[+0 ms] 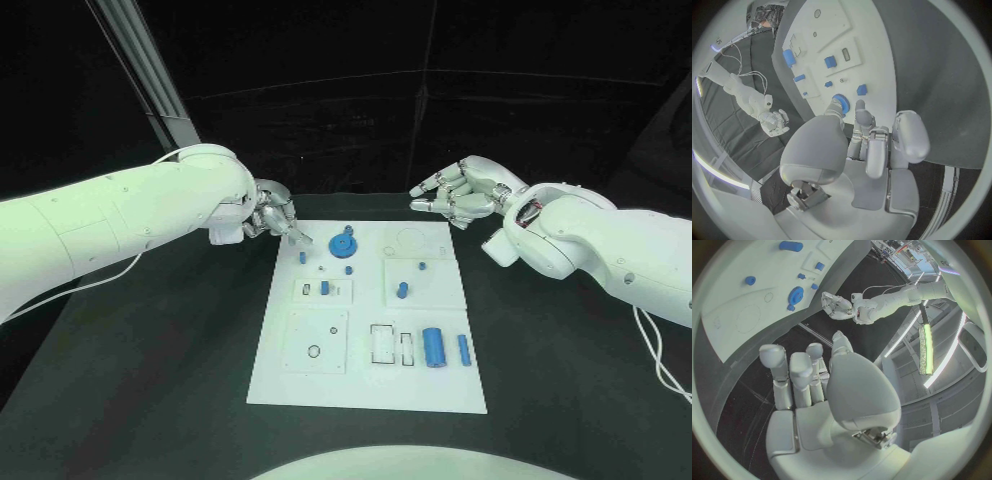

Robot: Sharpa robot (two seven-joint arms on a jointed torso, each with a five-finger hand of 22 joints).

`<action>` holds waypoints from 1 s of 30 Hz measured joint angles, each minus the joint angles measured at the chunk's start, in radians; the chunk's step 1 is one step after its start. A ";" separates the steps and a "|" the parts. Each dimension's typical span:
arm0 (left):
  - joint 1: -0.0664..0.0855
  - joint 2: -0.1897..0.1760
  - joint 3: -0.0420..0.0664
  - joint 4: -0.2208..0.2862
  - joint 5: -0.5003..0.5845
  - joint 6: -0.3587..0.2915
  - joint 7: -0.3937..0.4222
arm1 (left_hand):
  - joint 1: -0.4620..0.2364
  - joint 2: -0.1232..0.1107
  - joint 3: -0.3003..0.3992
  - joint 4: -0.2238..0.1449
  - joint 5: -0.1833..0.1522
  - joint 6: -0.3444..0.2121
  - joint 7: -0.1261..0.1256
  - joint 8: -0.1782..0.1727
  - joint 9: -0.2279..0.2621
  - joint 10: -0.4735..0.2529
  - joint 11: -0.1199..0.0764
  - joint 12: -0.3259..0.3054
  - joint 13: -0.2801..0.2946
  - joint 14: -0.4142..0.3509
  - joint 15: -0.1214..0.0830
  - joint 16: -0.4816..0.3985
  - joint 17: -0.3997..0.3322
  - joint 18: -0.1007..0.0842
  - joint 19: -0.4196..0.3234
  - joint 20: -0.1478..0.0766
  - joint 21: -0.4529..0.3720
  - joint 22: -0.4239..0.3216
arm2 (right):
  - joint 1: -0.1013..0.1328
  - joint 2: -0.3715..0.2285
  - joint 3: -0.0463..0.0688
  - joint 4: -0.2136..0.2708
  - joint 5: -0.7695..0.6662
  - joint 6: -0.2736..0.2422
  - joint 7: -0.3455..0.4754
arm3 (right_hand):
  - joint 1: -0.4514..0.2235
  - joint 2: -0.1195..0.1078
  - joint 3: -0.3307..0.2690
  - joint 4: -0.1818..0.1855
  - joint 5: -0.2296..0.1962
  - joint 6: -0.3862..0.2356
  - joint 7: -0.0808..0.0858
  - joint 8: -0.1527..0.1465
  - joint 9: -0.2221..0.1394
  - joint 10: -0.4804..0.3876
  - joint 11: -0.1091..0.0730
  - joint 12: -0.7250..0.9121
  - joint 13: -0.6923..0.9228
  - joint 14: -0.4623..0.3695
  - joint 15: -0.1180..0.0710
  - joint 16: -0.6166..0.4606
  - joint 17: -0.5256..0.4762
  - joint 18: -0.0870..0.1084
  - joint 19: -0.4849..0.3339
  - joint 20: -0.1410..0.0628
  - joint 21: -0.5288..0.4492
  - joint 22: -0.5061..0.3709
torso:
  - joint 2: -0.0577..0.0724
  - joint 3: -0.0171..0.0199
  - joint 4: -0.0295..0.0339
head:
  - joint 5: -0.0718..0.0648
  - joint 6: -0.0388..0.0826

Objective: Assemble the parts on the task board

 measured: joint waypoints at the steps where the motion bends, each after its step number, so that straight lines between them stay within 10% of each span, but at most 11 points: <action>1: 0.000 0.005 0.000 -0.007 -0.003 0.005 -0.009 | -0.010 0.010 -0.009 0.001 -0.003 -0.010 0.000 0.022 0.013 0.020 -0.007 0.021 0.037 0.000 0.000 0.000 0.000 -0.012 0.000 0.000 0.007 0.009 | 0.000 0.000 0.000 0.000 0.000 0.000 0.000 | 0.000 0.000 0.000 0.000 0.000 0.000 0.000 0.000 0.000 0.000 0.000 0.000 0.000 0.000 0.000 0.000 0.000 0.000 0.000 0.000 0.000 0.000 | 0.000 0.0000 0.0000 | 0.000 0.000; 11: -0.013 0.048 -0.001 -0.058 -0.026 0.023 -0.066 | -0.050 0.038 -0.060 0.000 -0.061 -0.027 -0.017 0.110 0.074 0.031 -0.011 0.054 0.102 0.001 -0.009 0.000 0.000 -0.015 0.009 -0.009 0.025 0.038 | 0.000 0.003 0.000 0.000 0.000 0.000 0.000 | 0.000 0.000 0.000 0.000 0.000 0.000 0.000 0.000 0.000 0.000 0.000 0.000 0.000 0.000 0.000 0.000 0.000 0.000 0.000 0.000 0.000 0.000 | 0.000 0.0000 0.0000 | 0.005 -0.003; 30: -0.038 0.087 -0.002 -0.101 -0.041 0.057 -0.078 | -0.062 0.033 -0.078 0.001 -0.061 -0.037 -0.020 0.133 0.099 0.034 -0.014 0.054 0.105 -0.002 -0.012 0.000 0.000 -0.014 0.009 -0.009 0.025 0.046 | 0.000 0.009 0.000 -0.004 0.000 0.000 0.000 | 0.004 0.004 -0.003 0.003 0.009 0.000 0.000 0.000 0.000 0.000 0.000 0.004 0.001 0.004 -0.004 0.000 0.003 0.000 0.000 0.000 0.000 0.001 | -0.001 0.0000 0.0012 | 0.005 -0.004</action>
